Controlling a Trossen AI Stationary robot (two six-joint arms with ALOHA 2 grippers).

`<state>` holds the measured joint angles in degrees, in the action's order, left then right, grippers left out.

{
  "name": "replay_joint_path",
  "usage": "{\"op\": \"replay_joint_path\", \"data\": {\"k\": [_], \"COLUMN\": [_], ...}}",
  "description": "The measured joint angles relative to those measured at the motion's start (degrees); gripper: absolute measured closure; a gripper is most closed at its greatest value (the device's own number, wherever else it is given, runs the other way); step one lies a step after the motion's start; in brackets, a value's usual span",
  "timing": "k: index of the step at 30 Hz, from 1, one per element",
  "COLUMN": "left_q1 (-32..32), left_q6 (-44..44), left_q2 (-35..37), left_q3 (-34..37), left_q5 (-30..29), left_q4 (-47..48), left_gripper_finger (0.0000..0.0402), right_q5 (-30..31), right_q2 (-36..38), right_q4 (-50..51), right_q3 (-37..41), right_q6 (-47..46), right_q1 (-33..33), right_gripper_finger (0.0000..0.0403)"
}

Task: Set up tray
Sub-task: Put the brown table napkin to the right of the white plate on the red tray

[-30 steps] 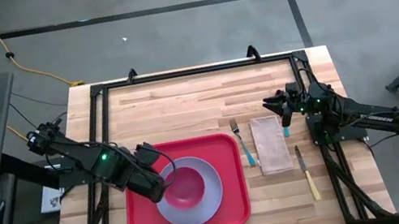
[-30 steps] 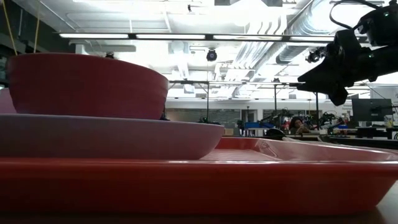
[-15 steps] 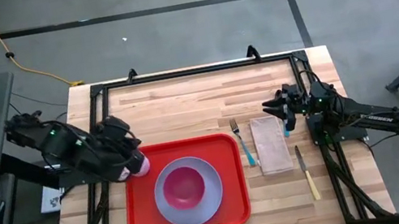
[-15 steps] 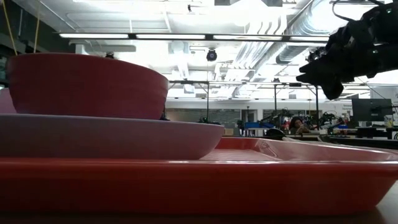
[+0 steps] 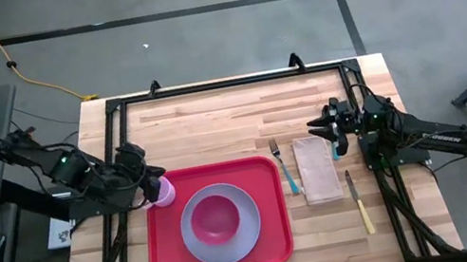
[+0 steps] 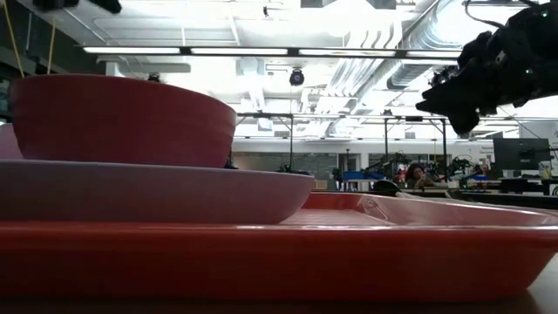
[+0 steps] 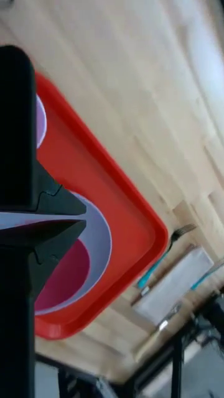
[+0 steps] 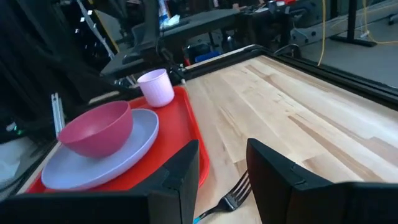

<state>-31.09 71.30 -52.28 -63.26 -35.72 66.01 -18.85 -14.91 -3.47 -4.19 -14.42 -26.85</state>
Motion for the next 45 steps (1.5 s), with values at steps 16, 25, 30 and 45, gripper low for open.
{"op": "replay_joint_path", "data": {"k": [16,25,30,45], "left_q1": [0.0,0.0,0.0,0.0], "left_q6": [-7.6,-14.6,-17.3,-26.9], "left_q2": [22.0,27.9,31.0,36.5], "left_q3": [28.0,28.8,28.8,28.8], "left_q5": [-1.1,-1.1,-1.1,0.6], "left_q4": [-29.0,-29.1,-29.0,-29.8], "left_gripper_finger": [0.0353,0.0353,0.0353,0.0353], "right_q5": [-1.1,-1.1,-1.1,-1.3], "right_q2": [-13.3,-24.3,-28.6,-30.1], "right_q4": [26.4,26.6,26.6,25.0], "right_q3": [-21.7,-22.8,-22.8,-22.8], "right_q6": [14.4,14.5,14.5,11.9], "right_q1": [0.8,3.7,4.6,4.6], "right_gripper_finger": [0.0291,0.0291,0.0291,0.0291]}}
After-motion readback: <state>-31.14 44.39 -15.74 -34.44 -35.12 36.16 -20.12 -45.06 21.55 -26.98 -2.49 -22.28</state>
